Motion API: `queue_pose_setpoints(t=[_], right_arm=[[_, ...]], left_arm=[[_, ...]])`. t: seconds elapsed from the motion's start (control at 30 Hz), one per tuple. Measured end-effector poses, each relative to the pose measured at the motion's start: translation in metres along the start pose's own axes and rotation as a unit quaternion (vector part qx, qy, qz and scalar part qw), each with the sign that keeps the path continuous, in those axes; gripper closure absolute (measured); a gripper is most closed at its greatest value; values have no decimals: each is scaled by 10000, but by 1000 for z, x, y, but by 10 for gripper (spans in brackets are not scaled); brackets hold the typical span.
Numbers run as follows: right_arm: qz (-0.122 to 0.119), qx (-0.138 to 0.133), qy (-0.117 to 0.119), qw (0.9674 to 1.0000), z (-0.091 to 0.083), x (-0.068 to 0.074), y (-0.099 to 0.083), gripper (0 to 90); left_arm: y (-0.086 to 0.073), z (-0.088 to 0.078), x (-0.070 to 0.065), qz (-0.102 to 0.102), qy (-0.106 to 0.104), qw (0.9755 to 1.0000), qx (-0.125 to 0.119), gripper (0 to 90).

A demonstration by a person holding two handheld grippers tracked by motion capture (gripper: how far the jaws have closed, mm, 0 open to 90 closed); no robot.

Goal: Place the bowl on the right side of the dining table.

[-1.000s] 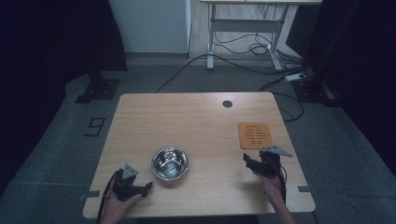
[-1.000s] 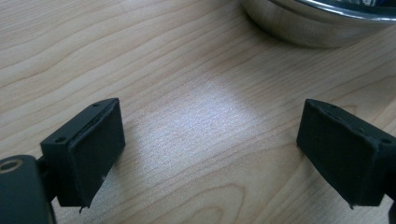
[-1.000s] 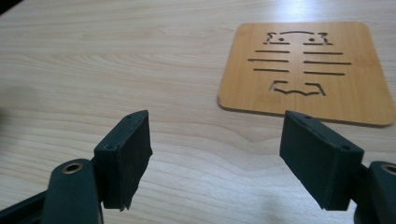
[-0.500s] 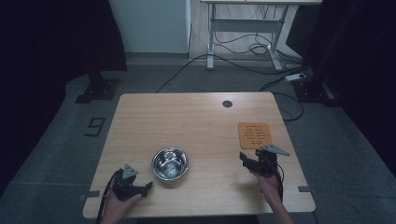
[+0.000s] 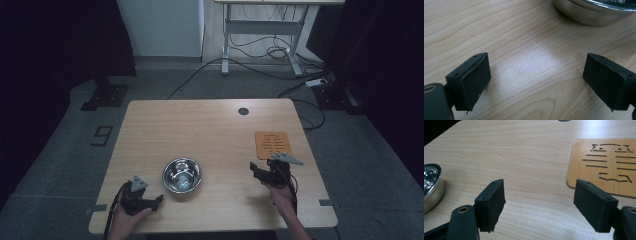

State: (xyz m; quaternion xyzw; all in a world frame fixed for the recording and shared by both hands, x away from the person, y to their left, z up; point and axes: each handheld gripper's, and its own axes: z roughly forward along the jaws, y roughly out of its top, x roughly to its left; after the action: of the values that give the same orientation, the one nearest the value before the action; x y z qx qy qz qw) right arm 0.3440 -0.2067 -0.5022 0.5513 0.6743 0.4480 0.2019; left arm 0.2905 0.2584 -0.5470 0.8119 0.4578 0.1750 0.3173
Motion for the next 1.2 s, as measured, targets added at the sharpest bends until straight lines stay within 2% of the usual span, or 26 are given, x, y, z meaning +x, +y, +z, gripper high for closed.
queue_pose_setpoints(t=[0.9, 1.2], right_arm=[[-189, -2, 238, 9995, 9, 28, 11, 248], [-291, 28, 340, 9990, 15, 41, 13, 248]], left_arm=[[0, 0, 0, 0, -1, 10000, 1, 74], [0, 0, 0, 0, 0, 10000, 0, 74]])
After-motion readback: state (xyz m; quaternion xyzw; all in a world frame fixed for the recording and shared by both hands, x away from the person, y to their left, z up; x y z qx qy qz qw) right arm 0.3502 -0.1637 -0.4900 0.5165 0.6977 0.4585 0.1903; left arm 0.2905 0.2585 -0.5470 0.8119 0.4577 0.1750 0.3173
